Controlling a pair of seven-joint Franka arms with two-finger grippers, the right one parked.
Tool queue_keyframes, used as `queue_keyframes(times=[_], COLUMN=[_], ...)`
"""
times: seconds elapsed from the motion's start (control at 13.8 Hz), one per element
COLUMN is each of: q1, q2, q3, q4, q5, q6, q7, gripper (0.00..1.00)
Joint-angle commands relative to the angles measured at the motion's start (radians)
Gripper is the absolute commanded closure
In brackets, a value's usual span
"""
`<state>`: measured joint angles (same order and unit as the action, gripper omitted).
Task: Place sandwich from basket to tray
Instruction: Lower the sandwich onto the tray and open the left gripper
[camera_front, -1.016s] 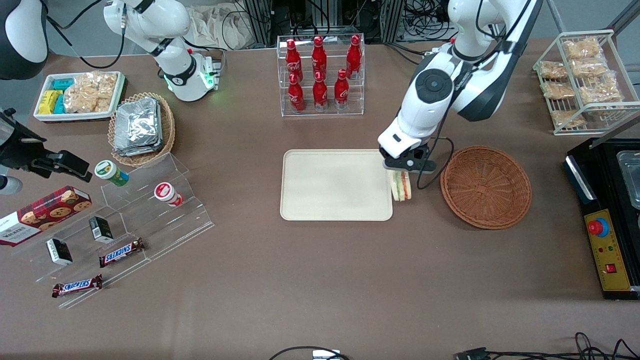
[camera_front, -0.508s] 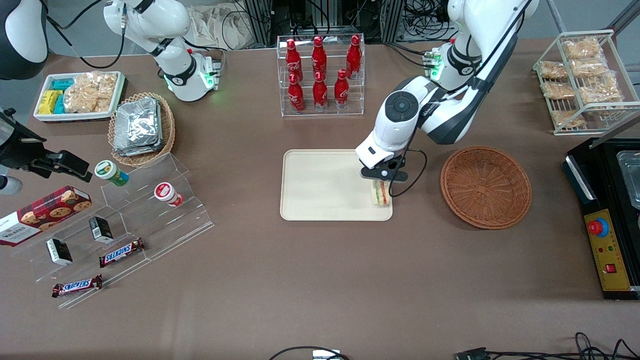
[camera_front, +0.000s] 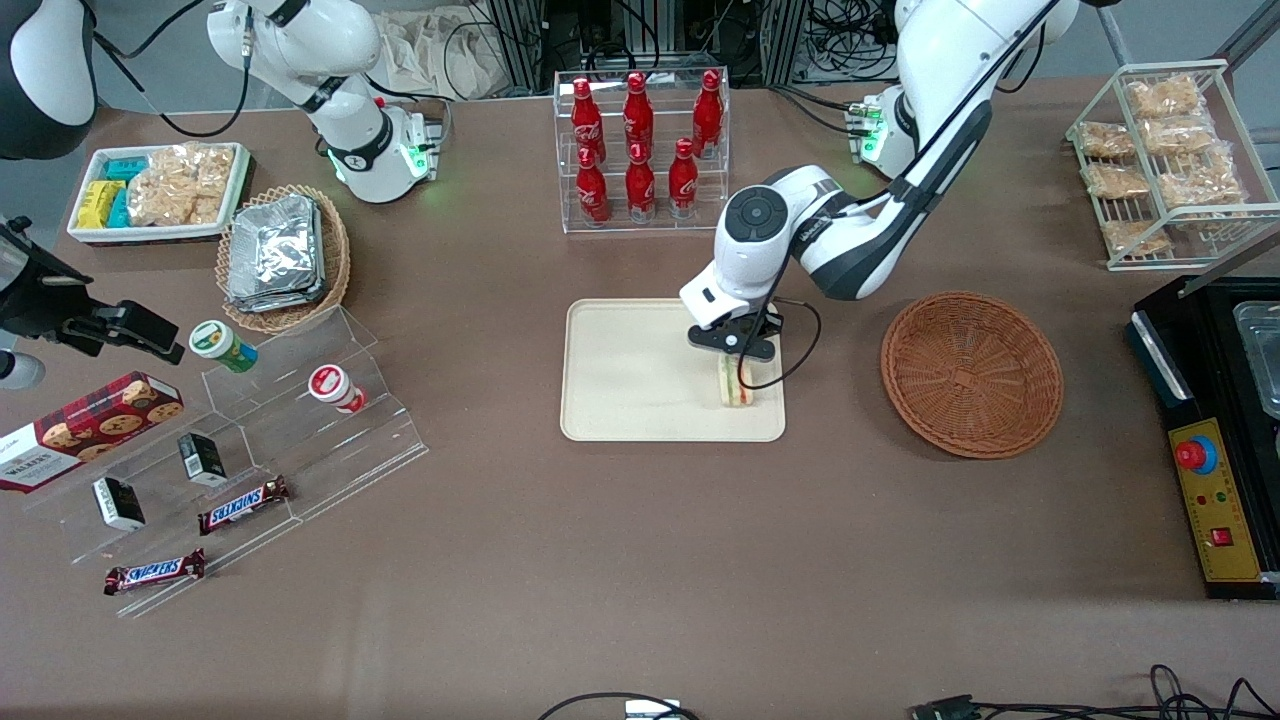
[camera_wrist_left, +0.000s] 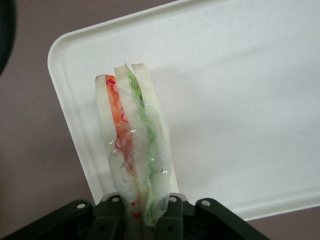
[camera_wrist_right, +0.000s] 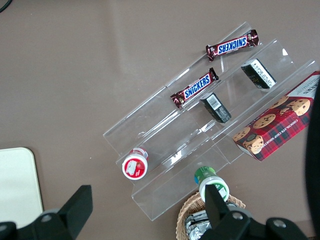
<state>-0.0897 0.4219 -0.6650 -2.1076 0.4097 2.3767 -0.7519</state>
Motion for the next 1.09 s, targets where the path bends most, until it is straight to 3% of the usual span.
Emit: queue_keyframes(times=[0.0, 0.22, 0.29, 0.36, 0.44, 0.51, 1.02], q1=[-0.021, -0.022, -0.021, -0.021, -0.021, -0.021, -0.008], q2=[0.063, 0.107, 0.115, 0.123, 0.124, 0.132, 0.106], q3=[0.004, 0.004, 0.004, 0.005, 0.005, 0.005, 0.004], q4=[0.026, 0.027, 0.027, 0.032, 0.037, 0.044, 0.15], q5=[0.093, 0.156, 0.167, 0.169, 0.169, 0.167, 0.149], q6=[0.012, 0.012, 0.012, 0.012, 0.012, 0.012, -0.068], q7=[-0.088, -0.132, -0.133, -0.133, -0.133, -0.136, -0.182], gripper=[1.0, 1.0, 0.86, 0.6, 0.22, 0.0, 0.0])
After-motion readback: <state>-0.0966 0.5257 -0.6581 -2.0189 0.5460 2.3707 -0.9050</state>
